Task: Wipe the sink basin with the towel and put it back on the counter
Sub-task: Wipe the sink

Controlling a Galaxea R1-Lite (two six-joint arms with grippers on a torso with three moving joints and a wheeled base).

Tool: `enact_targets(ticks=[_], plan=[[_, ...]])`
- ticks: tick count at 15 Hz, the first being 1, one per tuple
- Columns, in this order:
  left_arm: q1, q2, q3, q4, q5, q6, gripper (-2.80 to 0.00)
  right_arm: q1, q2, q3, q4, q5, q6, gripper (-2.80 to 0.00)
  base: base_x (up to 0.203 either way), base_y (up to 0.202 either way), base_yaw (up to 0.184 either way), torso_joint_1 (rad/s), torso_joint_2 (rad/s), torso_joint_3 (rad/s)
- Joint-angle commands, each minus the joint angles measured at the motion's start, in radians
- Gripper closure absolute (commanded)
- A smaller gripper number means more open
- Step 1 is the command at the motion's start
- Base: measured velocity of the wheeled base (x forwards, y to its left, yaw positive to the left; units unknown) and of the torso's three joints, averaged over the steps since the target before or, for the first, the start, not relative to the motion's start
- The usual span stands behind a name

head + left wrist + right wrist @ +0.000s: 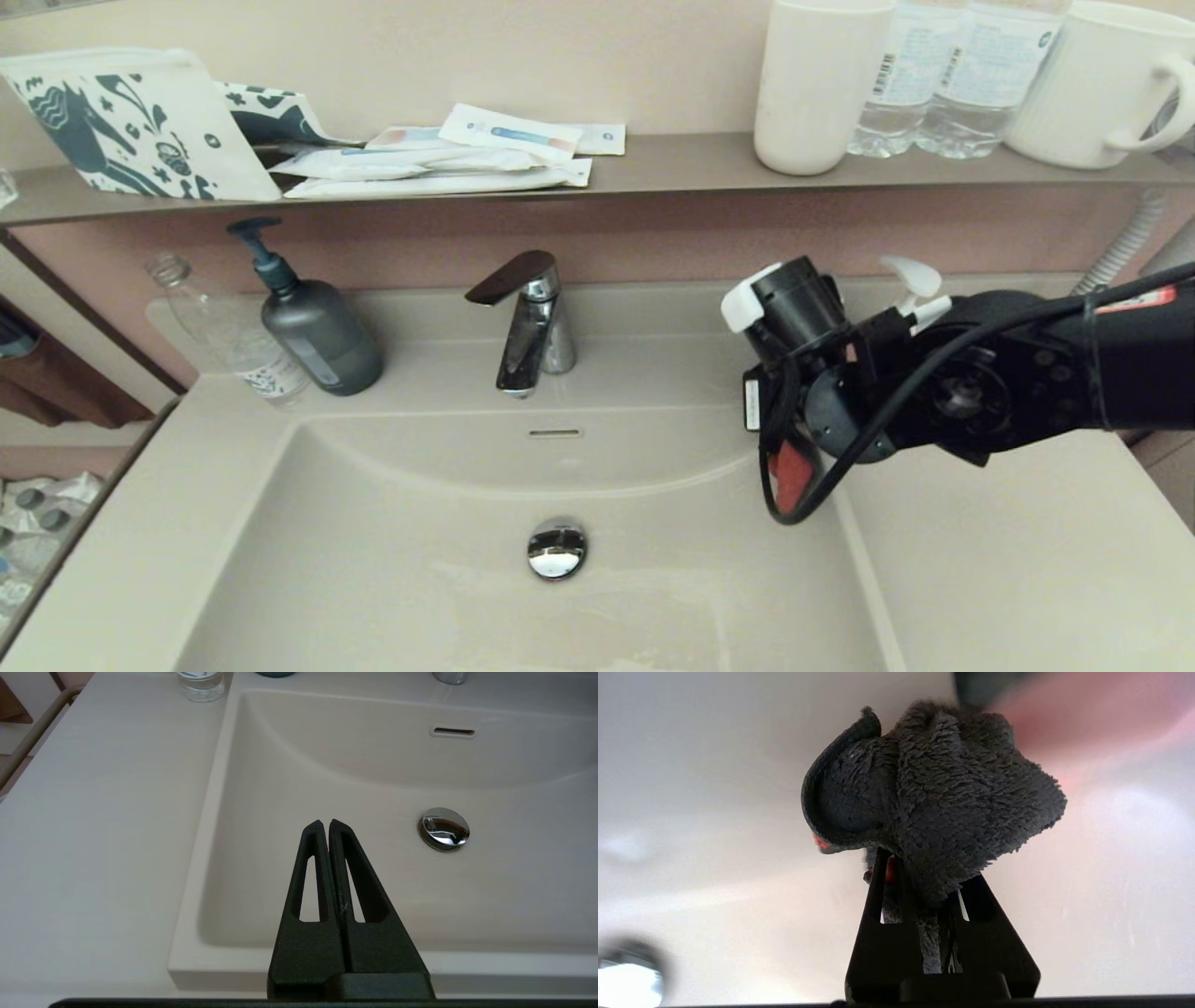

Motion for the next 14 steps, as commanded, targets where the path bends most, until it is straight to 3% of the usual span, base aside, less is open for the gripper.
enact_targets(ticks=[1, 6, 9, 14], plan=[[0.0, 0.001, 0.0, 0.0, 0.0, 0.0, 0.0, -0.001, -0.041, -0.066, -0.003, -0.001, -0.001, 0.0, 0.0, 0.0, 0.0, 0.0, 0.0, 0.0], [0.0, 0.001, -0.001, 0.0, 0.001, -0.002, 0.0, 0.014, 0.017, -0.225, -0.009, -0.006, -0.021, 0.0, 0.0, 0.0, 0.0, 0.0, 0.0, 0.0], [0.0, 0.001, 0.0, 0.0, 0.0, 0.0, 0.0, 0.011, 0.094, -0.227, -0.011, -0.052, -0.003, 0.0, 0.0, 0.0, 0.0, 0.0, 0.0, 0.0], [0.0, 0.001, 0.001, 0.0, 0.001, -0.002, 0.0, 0.022, 0.184, -0.213, -0.003, -0.054, 0.074, 0.0, 0.0, 0.0, 0.0, 0.0, 0.0, 0.0]])
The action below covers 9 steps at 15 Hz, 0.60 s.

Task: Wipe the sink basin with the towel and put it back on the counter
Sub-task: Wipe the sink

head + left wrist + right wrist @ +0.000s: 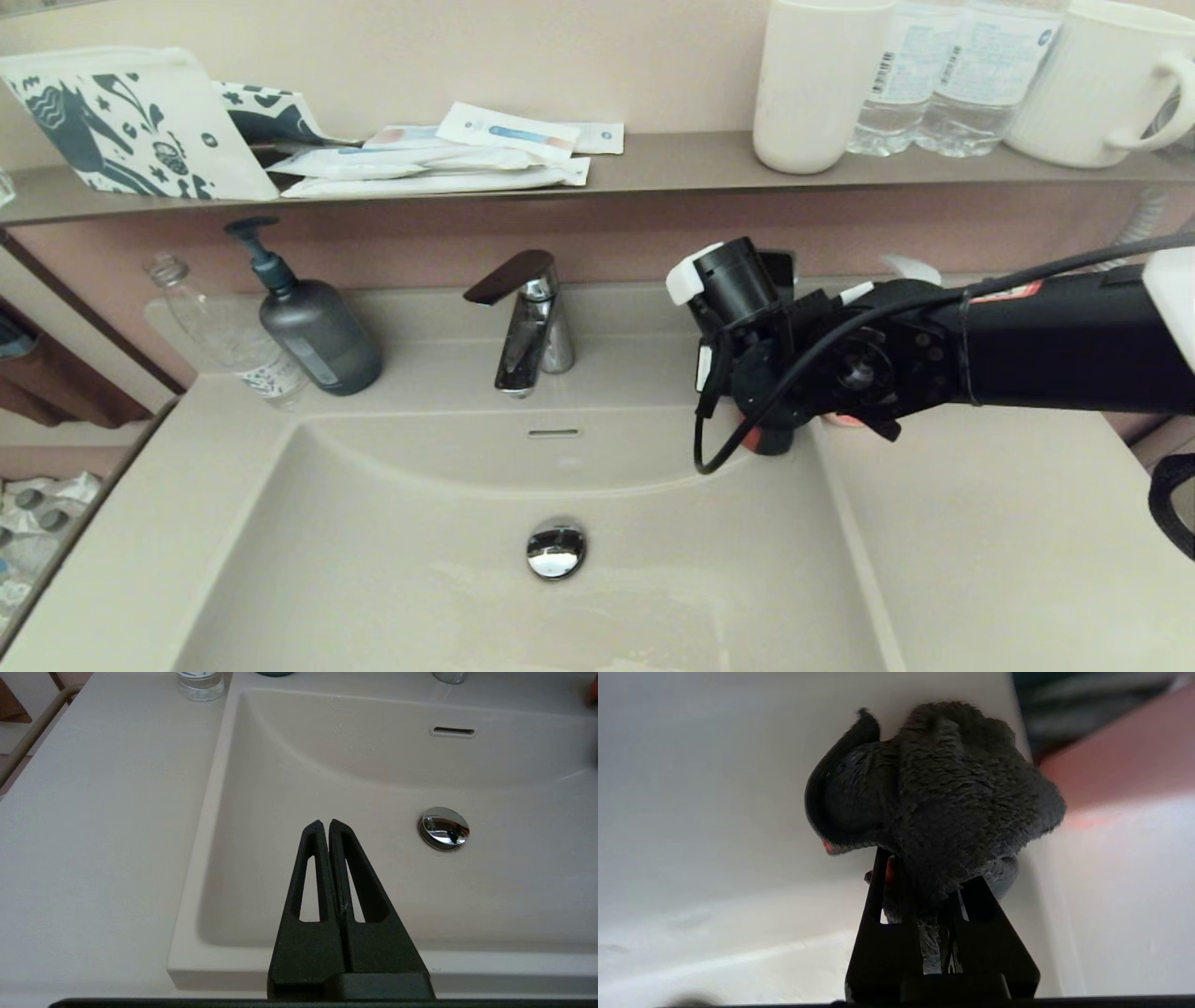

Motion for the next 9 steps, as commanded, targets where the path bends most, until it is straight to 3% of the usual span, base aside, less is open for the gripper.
enact_targets(ticks=[1, 9], plan=[[0.0, 0.001, -0.001, 0.0, 0.001, 0.0, 0.0, 0.005, 0.021, 0.028, 0.006, -0.004, 0.005, 0.0, 0.0, 0.0, 0.0, 0.0, 0.0, 0.0], [0.0, 0.001, -0.001, 0.0, 0.001, -0.001, 0.0, -0.017, 0.099, 0.018, -0.024, -0.004, 0.013, 0.0, 0.0, 0.0, 0.0, 0.0, 0.0, 0.0]])
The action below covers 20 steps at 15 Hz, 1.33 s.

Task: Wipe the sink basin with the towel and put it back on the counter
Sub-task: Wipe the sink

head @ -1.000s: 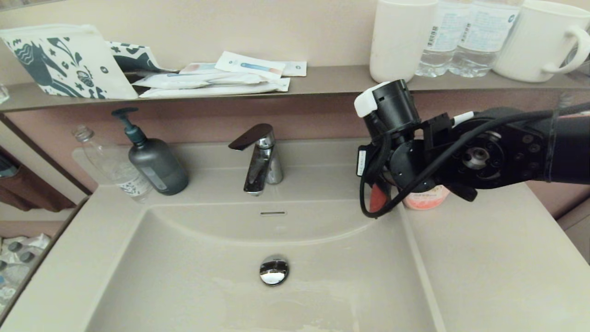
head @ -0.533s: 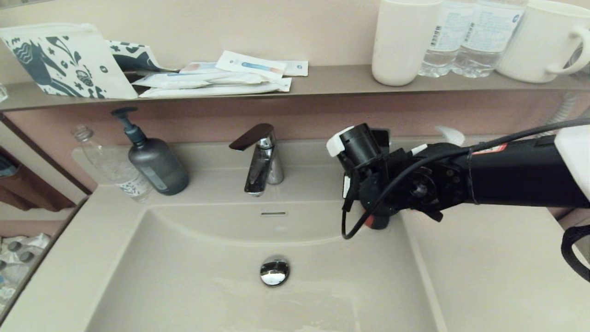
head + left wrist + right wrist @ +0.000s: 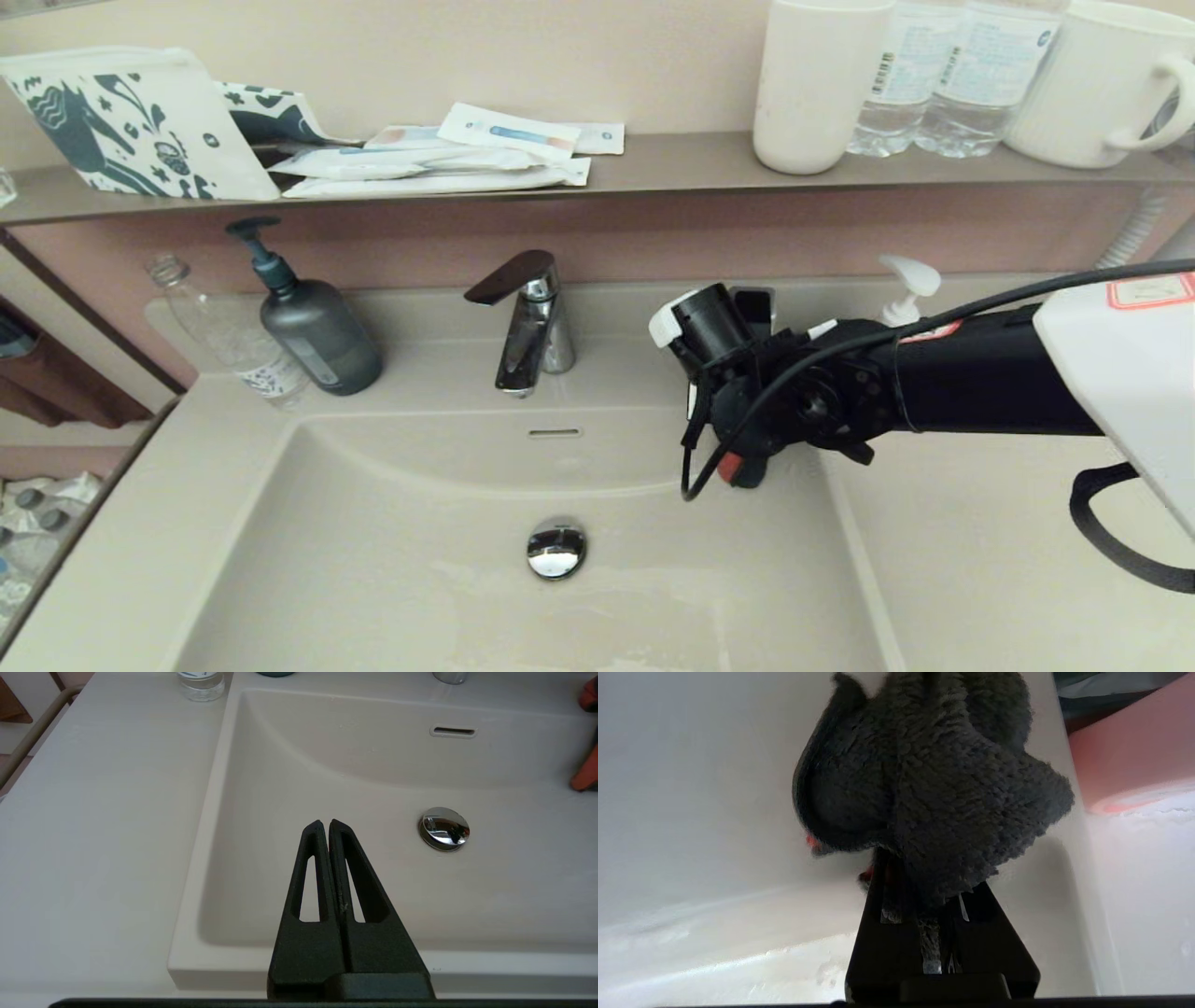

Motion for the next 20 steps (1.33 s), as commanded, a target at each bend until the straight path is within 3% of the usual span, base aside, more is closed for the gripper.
enact_targets(ticks=[1, 8, 17, 20], plan=[[0.0, 0.001, 0.0, 0.0, 0.0, -0.002, 0.0, -0.016, 0.033, -0.002, 0.005, -0.003, 0.002, 0.0, 0.0, 0.0, 0.0, 0.0, 0.0, 0.0], [0.0, 0.001, -0.001, 0.0, 0.0, -0.001, 0.0, -0.031, 0.124, -0.075, 0.013, -0.002, -0.001, 0.0, 0.0, 0.0, 0.0, 0.0, 0.0, 0.0], [0.0, 0.001, 0.0, 0.0, 0.001, -0.001, 0.0, 0.121, 0.155, -0.197, 0.091, 0.007, 0.001, 0.0, 0.0, 0.0, 0.0, 0.0, 0.0, 0.0], [0.0, 0.001, 0.0, 0.0, 0.0, -0.002, 0.0, 0.109, 0.154, -0.197, 0.092, 0.005, 0.0, 0.0, 0.0, 0.0, 0.0, 0.0, 0.0, 0.0]])
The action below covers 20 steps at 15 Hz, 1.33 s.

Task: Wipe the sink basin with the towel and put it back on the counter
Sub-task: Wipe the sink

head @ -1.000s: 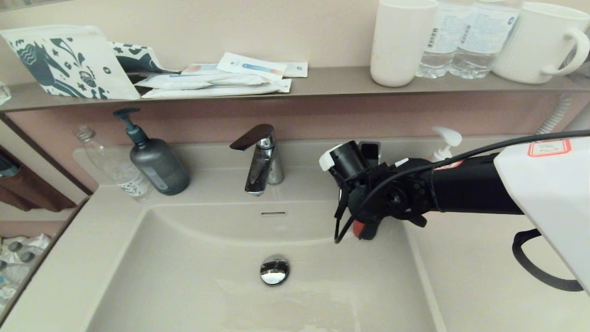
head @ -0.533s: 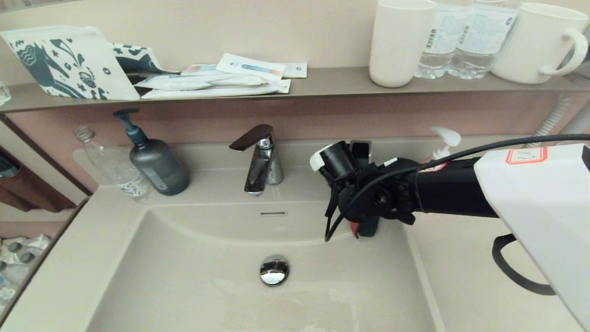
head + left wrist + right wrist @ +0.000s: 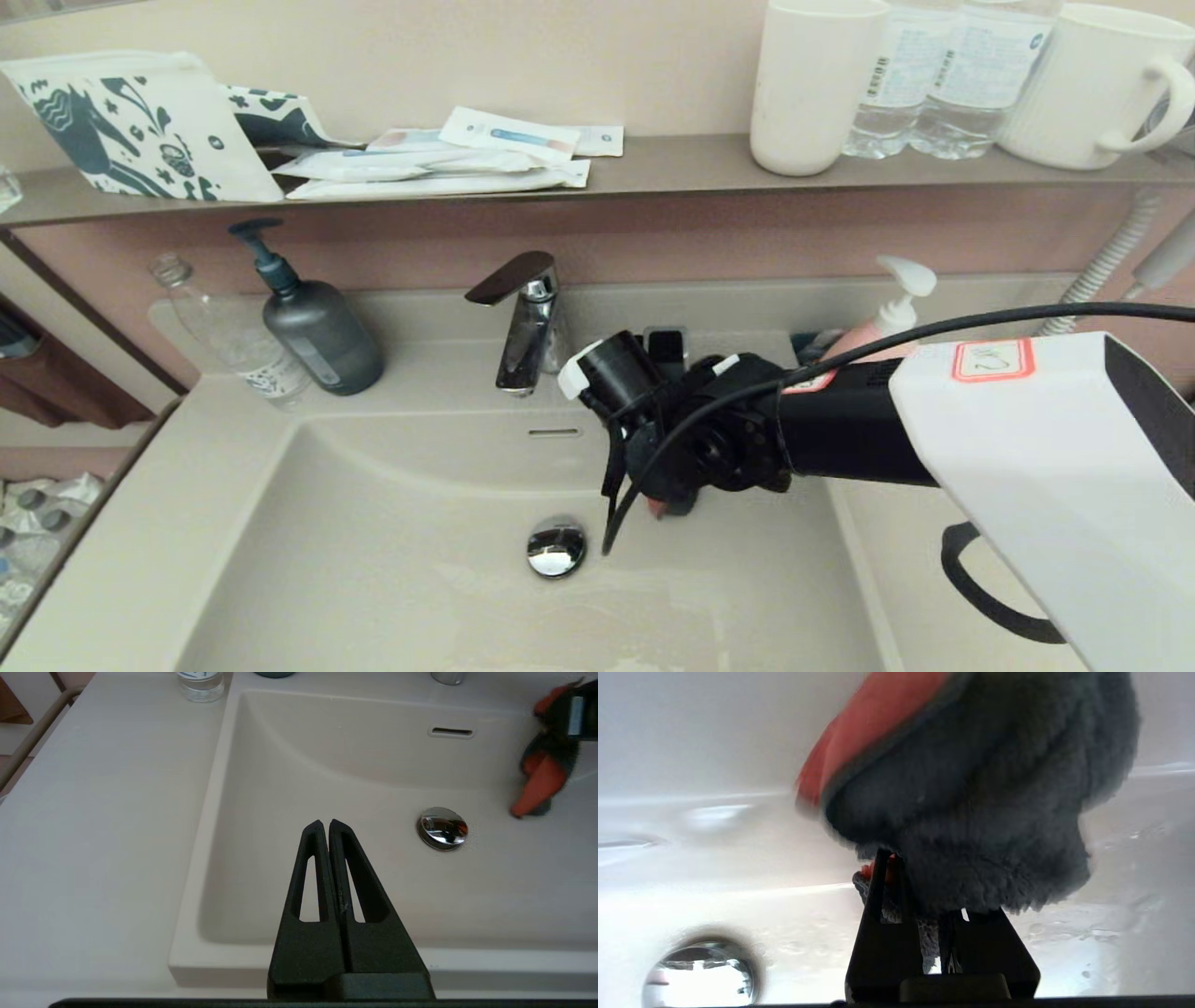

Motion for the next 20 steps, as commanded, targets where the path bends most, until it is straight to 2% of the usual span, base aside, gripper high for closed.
enact_targets(ticks=[1, 6, 12, 16, 20], plan=[[0.0, 0.001, -0.001, 0.0, 0.001, 0.0, 0.0, -0.022, -0.005, 0.0, -0.006, -0.016, 0.002, 0.0, 0.0, 0.0, 0.0, 0.0, 0.0, 0.0], [0.0, 0.001, 0.0, 0.0, 0.0, 0.0, 0.0, -0.111, -0.085, 0.004, 0.033, -0.015, 0.005, 0.0, 0.0, 0.0, 0.0, 0.0, 0.0, 0.0], [0.0, 0.001, -0.001, 0.0, 0.0, 0.0, 0.0, -0.164, -0.142, 0.041, 0.095, -0.015, 0.035, 0.0, 0.0, 0.0, 0.0, 0.006, 0.0, -0.001], [0.0, 0.001, 0.0, 0.0, 0.0, -0.001, 0.0, -0.156, -0.122, 0.028, 0.091, -0.014, 0.042, 0.0, 0.0, 0.0, 0.0, 0.0, 0.0, 0.0], [0.0, 0.001, 0.0, 0.0, 0.0, 0.0, 0.0, -0.088, -0.046, -0.063, 0.09, -0.009, 0.039, 0.0, 0.0, 0.0, 0.0, 0.0, 0.0, 0.0]])
